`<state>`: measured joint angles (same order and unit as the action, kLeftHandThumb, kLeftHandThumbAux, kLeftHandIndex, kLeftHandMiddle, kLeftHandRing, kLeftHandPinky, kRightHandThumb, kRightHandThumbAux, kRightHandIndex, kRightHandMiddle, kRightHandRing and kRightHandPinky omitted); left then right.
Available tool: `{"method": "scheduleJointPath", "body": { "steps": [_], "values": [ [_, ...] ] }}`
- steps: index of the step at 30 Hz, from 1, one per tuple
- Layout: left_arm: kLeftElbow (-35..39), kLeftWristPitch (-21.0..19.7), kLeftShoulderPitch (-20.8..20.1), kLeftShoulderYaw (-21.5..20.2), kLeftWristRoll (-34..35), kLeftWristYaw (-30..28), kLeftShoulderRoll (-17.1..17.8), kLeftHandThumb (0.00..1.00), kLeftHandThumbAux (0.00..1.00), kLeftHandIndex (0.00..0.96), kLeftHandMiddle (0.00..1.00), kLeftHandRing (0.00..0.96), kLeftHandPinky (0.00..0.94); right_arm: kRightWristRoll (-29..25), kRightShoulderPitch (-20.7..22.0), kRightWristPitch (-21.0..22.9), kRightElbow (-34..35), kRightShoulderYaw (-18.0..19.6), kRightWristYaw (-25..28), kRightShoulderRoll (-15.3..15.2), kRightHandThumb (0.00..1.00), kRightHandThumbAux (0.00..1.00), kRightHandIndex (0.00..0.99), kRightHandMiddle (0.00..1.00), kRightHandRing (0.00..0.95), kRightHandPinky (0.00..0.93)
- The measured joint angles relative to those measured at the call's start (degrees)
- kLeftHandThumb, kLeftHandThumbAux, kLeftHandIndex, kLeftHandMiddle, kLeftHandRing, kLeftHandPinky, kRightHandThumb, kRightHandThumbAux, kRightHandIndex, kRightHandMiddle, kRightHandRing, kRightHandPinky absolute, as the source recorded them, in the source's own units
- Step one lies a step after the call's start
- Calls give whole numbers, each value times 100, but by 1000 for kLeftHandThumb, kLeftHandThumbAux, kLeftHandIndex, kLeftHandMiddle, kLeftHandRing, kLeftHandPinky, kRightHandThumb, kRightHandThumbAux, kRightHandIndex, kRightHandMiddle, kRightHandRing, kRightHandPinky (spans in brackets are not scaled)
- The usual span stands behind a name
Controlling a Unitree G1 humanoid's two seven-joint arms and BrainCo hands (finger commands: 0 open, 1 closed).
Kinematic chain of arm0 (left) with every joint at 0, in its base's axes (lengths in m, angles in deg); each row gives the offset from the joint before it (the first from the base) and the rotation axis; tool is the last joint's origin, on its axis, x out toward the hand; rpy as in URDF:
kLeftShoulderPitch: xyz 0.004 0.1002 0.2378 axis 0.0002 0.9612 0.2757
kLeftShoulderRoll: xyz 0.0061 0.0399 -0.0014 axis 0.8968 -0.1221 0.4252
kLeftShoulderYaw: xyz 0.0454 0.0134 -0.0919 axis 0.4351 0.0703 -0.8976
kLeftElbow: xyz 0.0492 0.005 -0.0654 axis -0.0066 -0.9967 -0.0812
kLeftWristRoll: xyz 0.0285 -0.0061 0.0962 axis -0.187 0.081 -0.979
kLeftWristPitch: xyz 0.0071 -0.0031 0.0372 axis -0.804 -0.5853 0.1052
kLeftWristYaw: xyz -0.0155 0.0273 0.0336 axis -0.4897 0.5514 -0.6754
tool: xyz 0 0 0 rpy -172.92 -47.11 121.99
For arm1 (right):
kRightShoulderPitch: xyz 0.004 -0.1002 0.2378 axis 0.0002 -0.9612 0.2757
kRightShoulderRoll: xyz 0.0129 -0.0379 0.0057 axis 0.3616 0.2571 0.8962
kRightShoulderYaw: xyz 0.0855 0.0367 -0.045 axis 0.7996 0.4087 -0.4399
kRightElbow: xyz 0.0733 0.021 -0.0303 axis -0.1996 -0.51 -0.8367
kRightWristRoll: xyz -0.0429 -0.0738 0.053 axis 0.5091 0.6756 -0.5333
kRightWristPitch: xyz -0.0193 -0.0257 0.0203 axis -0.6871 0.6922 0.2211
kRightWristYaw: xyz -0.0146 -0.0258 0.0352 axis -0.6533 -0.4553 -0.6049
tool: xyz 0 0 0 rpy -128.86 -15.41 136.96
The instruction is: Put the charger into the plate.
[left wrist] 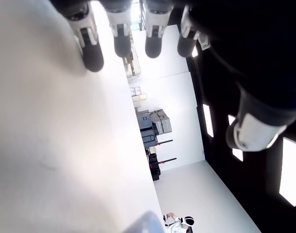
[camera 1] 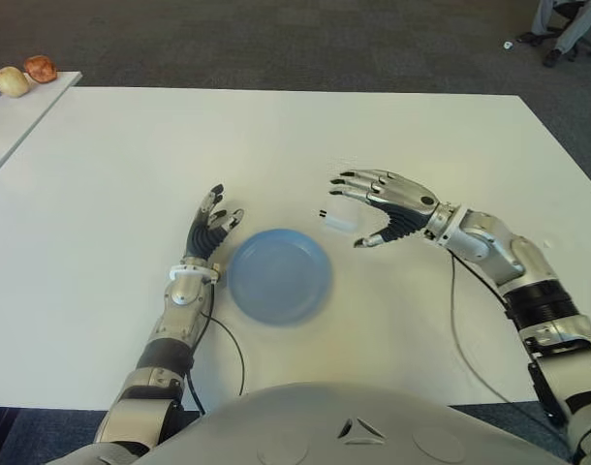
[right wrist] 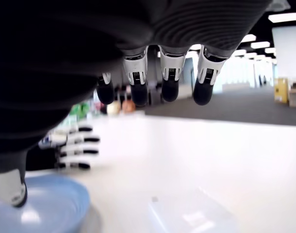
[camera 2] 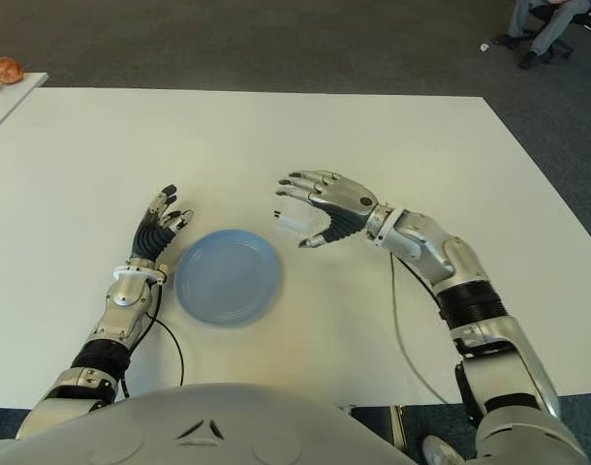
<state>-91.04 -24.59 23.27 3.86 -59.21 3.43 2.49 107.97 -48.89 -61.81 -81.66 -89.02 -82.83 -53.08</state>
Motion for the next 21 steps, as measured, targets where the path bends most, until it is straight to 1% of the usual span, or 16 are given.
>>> {"method": "scheduleJointPath", "body": {
  "steps": [2, 5, 7, 10, 15, 21],
  "values": [
    [-20, 9, -20, 0, 0, 0, 0, 0, 594, 27, 43, 29, 1, 89, -3, 48, -25, 1, -210, 88, 196, 440, 0, 0, 0, 14],
    [-59, 81, -23, -15, 10, 0, -4, 0, 623, 27, 41, 25, 1, 402, 7, 272, -162, 18, -899, 258, 287, 373, 0, 0, 0, 21],
    [-83, 112, -24, -24, 13, 0, -8, 0, 630, 27, 39, 24, 1, 593, 20, 446, -299, 18, -1313, 374, 311, 354, 0, 0, 0, 15],
    [-112, 167, -24, -41, 19, 0, -7, 0, 635, 27, 37, 22, 1, 884, 47, 679, -478, -20, -1737, 442, 334, 335, 0, 0, 0, 6],
    [-134, 195, -26, -48, 19, 0, 3, 0, 618, 27, 35, 19, 0, 1051, 116, 989, -623, -89, -2001, 535, 340, 318, 0, 0, 0, 2],
    [-134, 197, -30, -49, 23, -1, 3, 0, 601, 27, 37, 19, 0, 1004, 234, 1182, -719, -185, -1967, 614, 319, 323, 0, 0, 0, 0]
  ]
}}
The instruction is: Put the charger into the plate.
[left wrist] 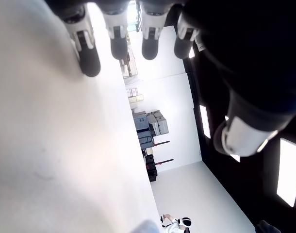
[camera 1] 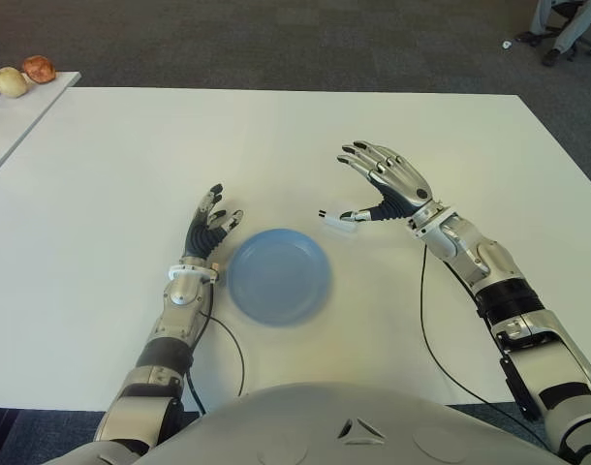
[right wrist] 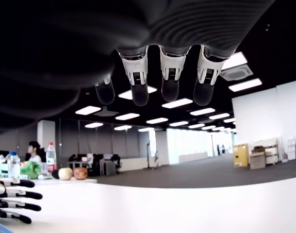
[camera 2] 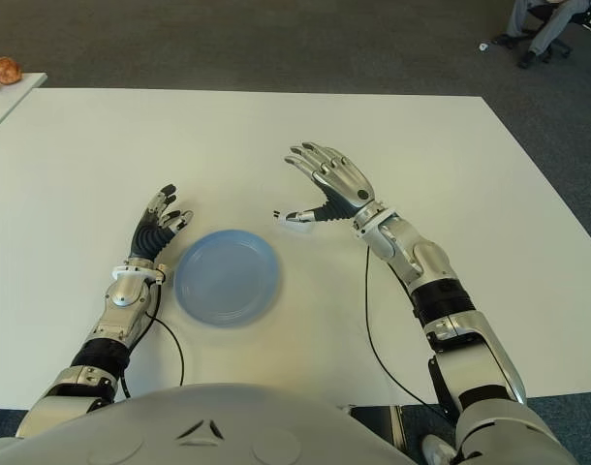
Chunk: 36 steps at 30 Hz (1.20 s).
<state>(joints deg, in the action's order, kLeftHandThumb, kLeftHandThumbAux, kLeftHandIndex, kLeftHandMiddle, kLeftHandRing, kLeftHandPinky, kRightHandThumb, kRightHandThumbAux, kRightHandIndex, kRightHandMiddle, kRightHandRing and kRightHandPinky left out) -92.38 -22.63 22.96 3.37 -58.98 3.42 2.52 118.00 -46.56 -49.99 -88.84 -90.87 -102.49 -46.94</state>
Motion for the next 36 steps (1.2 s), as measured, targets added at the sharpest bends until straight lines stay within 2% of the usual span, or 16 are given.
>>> {"method": "scheduleJointPath", "body": {
  "steps": [11, 14, 24, 31, 36],
  "values": [
    [1, 0, 1, 0, 2, -2, 3, 0, 586, 27, 37, 18, 0, -261, 67, 185, -27, -110, 453, 144, 292, 331, 0, 0, 0, 0],
    [1, 0, 1, 0, 10, -36, 6, 0, 586, 27, 36, 16, 0, -313, 69, 265, -84, -121, 527, 197, 291, 325, 0, 0, 0, 36],
    [1, -1, 1, 0, 46, -68, 10, 0, 582, 27, 37, 18, 3, -377, 83, 510, -520, -151, 339, 466, 272, 293, 0, 0, 9, 95],
    [1, 0, 2, 1, 49, -70, 14, 0, 587, 24, 37, 18, 5, -423, 135, 524, -877, -195, 174, 611, 290, 294, 0, 0, 3, 53],
    [1, 2, 2, 1, 53, -71, 14, 0, 591, 26, 38, 19, 7, -517, 114, 609, -891, -296, 355, 710, 317, 297, 0, 0, 0, 9]
  ]
}}
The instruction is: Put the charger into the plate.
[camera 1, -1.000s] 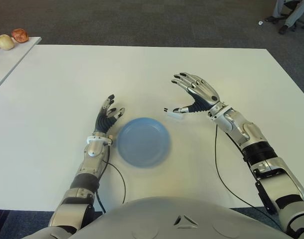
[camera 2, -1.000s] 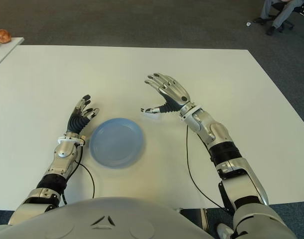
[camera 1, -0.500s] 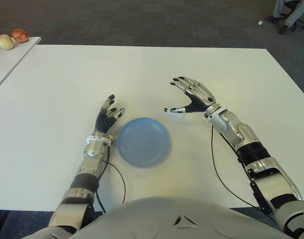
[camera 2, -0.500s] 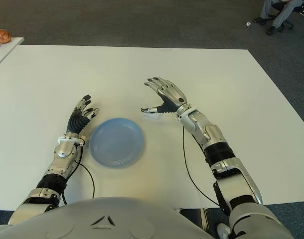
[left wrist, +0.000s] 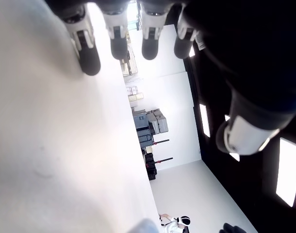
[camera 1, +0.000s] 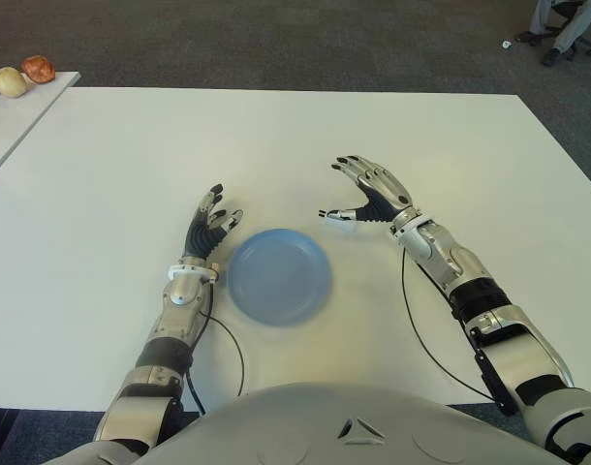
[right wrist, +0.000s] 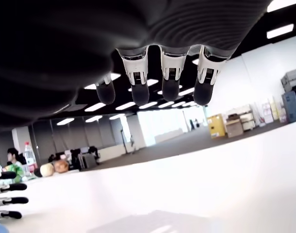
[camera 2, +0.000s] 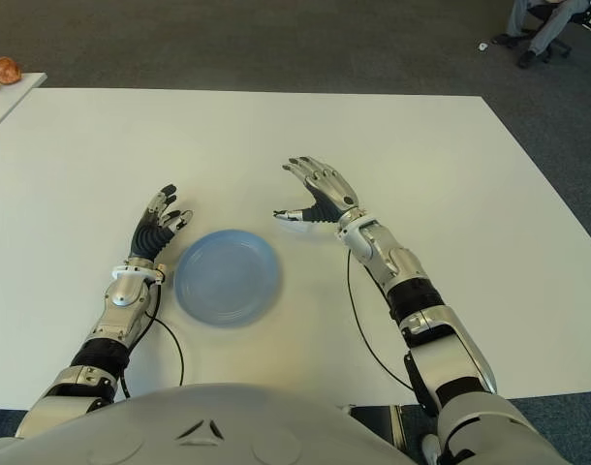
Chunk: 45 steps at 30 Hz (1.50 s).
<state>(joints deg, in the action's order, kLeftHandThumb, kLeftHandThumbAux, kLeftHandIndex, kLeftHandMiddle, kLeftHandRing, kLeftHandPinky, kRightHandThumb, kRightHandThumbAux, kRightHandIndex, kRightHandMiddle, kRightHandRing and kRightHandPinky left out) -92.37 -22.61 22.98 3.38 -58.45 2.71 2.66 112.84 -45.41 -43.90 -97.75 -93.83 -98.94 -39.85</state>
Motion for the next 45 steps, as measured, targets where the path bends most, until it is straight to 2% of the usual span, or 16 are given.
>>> {"method": "scheduleJointPath", "body": {
  "steps": [6, 17, 34, 45],
  "values": [
    [0, 0, 0, 0, 5, -15, 1, 0, 586, 27, 36, 17, 2, -56, -25, 258, 22, -91, 317, 91, 327, 283, 0, 0, 0, 12],
    [11, 0, 5, 0, 7, -32, 19, 0, 583, 30, 37, 18, 5, -70, -36, 560, -33, -241, 422, 181, 329, 274, 0, 0, 0, 33],
    [68, -25, 45, -4, 56, -87, 52, 0, 581, 42, 38, 19, 9, -313, -34, 483, -620, -345, 400, 190, 361, 242, 0, 0, 0, 5],
    [69, -31, 45, -8, 65, -89, 69, 0, 585, 49, 43, 26, 19, -391, -28, 367, -849, -417, 373, 189, 361, 243, 0, 0, 0, 21]
  ]
}}
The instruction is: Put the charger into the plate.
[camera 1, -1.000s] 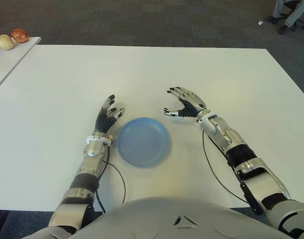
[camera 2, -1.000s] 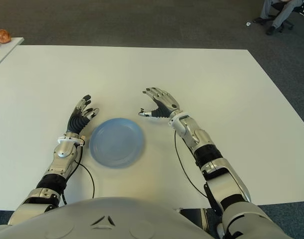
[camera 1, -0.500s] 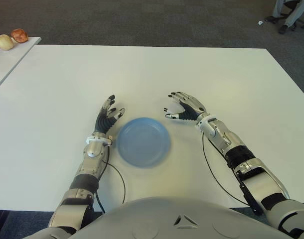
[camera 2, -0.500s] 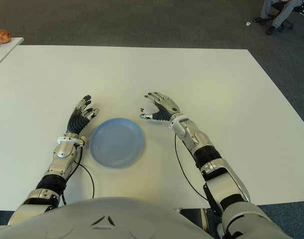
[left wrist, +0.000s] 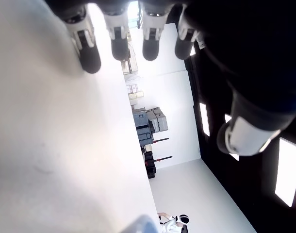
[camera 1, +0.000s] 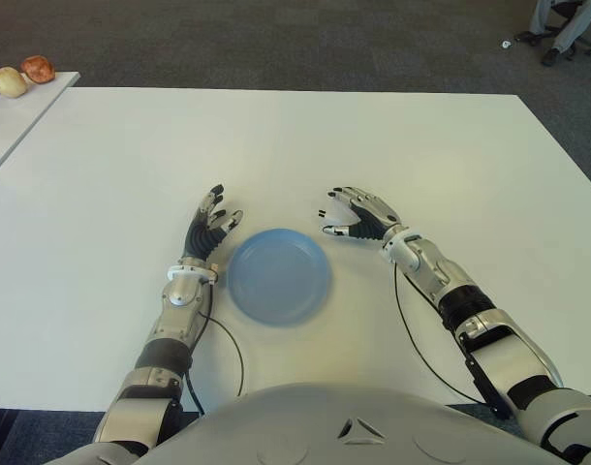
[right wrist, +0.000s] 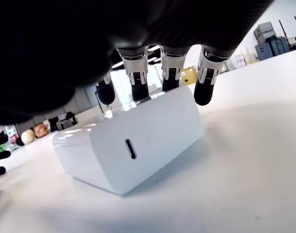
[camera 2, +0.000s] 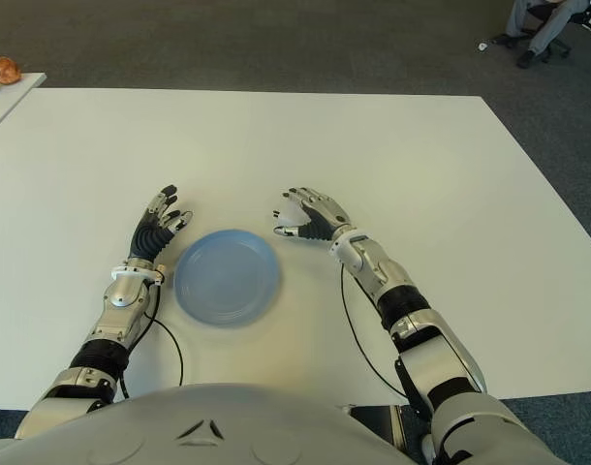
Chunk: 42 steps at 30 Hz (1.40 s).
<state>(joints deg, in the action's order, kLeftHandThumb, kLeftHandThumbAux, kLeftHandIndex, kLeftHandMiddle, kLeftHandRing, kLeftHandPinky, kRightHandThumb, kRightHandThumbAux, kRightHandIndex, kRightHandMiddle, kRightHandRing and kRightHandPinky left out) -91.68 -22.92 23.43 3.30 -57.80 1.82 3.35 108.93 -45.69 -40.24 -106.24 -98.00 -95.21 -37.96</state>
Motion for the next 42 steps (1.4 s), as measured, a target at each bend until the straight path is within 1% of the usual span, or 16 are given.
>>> {"method": "scheduleJointPath", "body": {
  "steps": [8, 20, 32, 42],
  "values": [
    [6, 0, 5, -5, 8, -25, 8, 0, 580, 48, 45, 32, 32, 6, 42, -38, -189, -50, -146, 0, 360, 263, 0, 0, 0, 39],
    [39, -18, 35, -38, 116, -125, 40, 0, 597, 46, 45, 34, 39, 9, 290, -266, -835, -137, -510, -11, 395, 279, 0, 0, 0, 80],
    [68, -21, 64, -50, 120, -129, 56, 0, 596, 45, 49, 39, 50, 22, 463, -455, -1216, -290, -749, -18, 410, 286, 0, 0, 0, 75],
    [106, -21, 104, -51, 123, -186, 89, 0, 593, 44, 46, 34, 41, 150, 545, -479, -1377, -457, -1018, -50, 389, 320, 0, 0, 0, 82]
  ]
}}
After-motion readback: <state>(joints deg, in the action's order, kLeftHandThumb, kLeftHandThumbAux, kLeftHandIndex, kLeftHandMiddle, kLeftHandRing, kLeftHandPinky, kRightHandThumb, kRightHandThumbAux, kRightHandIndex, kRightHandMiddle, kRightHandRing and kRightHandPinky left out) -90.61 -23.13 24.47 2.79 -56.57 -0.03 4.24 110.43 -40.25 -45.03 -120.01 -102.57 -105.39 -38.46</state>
